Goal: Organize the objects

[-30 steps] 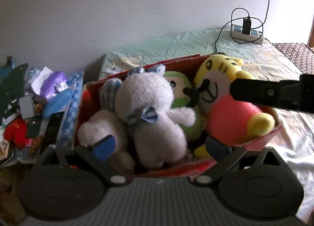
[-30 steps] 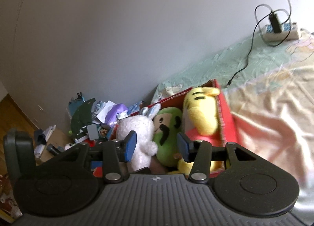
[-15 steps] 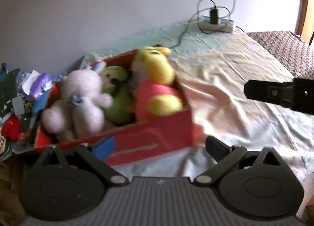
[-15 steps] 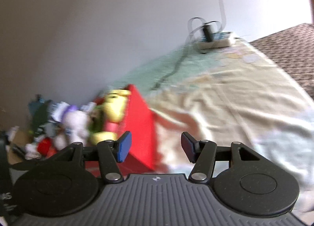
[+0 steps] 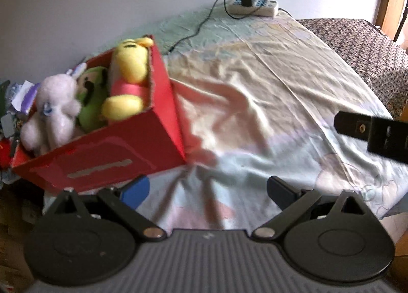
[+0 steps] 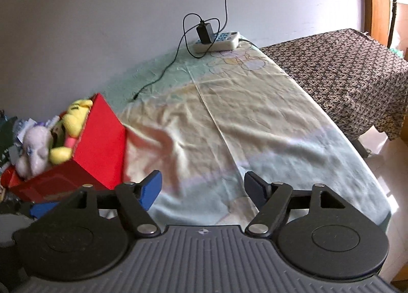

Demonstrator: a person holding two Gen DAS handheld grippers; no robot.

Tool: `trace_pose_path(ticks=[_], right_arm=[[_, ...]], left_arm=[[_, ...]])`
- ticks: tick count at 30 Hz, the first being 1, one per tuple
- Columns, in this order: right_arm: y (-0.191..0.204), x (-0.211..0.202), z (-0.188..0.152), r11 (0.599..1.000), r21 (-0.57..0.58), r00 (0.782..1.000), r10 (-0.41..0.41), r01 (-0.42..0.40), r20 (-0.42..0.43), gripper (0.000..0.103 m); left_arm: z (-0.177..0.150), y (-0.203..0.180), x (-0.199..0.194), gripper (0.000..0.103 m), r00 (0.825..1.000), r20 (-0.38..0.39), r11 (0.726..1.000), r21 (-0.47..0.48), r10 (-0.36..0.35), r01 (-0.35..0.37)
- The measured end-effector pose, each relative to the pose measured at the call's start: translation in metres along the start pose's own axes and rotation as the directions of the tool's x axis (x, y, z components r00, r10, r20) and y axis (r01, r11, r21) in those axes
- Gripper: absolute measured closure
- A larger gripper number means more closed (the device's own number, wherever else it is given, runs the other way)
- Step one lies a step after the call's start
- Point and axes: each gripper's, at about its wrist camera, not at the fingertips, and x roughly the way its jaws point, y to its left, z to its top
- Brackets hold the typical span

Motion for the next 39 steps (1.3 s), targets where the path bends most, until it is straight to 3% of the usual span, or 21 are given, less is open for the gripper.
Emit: trace_pose_path(ticks=[8,14,22,28,39], right_arm=[[0.034,0.020,-0.003,0.995,-0.093,0.997,0.036,-0.042,-0.074,0.027],[0.088,0.025,0.007,0.984,-0.170,0.995,0.045,-0.060,-0.093,0.024],[0.149,0.026,0.028,0.981,-0.174,0.989,0.058,-0.082,-0.139,0.021],[0.185,0.027,0.040,0.978,-0.206,0.994,0.024,-0.045,-0.106,0.019],[0.233,0.048,0.048,0.974,-0.221,0.989,0.026,-0.057,-0.144,0.019]], left_arm=[[-0.012,0.014,0.009,0.004,0.995,-0.077,0.996,-0.049,0.064,-0.068],[-0.015,0.064,0.006,0.004,0.985,-0.088,0.980,-0.123,0.147,-0.157],[-0.009,0.131,-0.003,0.004,0.980,-0.072,0.966,-0.169,0.185,-0.195],[0.009,0.177,-0.007,0.004,0.981,-0.044,0.957,-0.217,0.186,-0.191],[0.026,0.234,-0.001,0.003,0.985,-0.020,0.957,-0.233,0.174,-0.174]])
